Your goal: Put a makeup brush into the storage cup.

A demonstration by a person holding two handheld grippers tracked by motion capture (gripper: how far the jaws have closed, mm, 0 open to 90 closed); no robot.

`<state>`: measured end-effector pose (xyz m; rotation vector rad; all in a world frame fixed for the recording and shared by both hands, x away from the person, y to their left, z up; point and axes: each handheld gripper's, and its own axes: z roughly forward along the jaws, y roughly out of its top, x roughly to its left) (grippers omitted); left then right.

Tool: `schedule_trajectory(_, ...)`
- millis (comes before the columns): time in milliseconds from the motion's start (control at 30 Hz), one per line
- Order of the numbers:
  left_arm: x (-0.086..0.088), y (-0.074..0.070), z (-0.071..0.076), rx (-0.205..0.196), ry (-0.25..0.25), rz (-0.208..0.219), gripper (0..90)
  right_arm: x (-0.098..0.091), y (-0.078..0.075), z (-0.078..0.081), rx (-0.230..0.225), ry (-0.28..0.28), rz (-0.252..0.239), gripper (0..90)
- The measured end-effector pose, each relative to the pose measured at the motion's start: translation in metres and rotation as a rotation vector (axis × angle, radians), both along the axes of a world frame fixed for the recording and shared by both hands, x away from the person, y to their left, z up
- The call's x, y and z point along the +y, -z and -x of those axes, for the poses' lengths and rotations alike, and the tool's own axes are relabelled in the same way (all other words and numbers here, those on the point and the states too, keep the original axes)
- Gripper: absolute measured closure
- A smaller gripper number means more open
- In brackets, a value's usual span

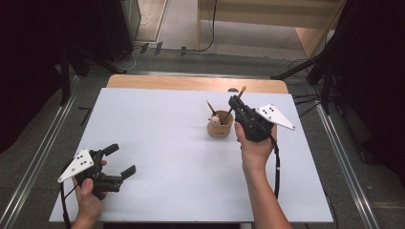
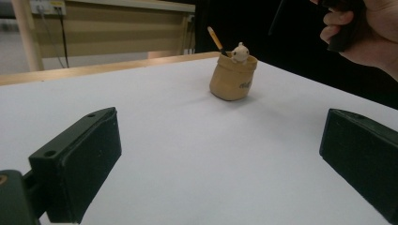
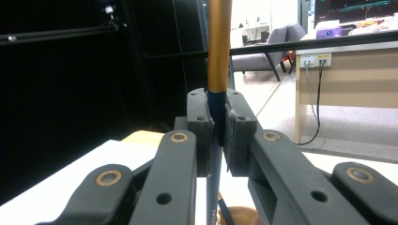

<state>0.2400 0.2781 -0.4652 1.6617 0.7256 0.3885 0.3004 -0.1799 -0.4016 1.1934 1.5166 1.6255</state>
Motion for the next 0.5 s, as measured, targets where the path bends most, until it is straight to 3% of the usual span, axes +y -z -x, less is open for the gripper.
schedule_trajectory(300,0.016,0.003,0.003,-0.003,-0.059,-0.001,0.0,-0.002,0.002,-0.012,-0.018,0.001,0.023,84.1)
schedule_trajectory(500,0.022,0.006,0.003,-0.001,-0.083,-0.002,0.0,0.0,0.006,-0.022,-0.028,-0.001,0.069,84.1)
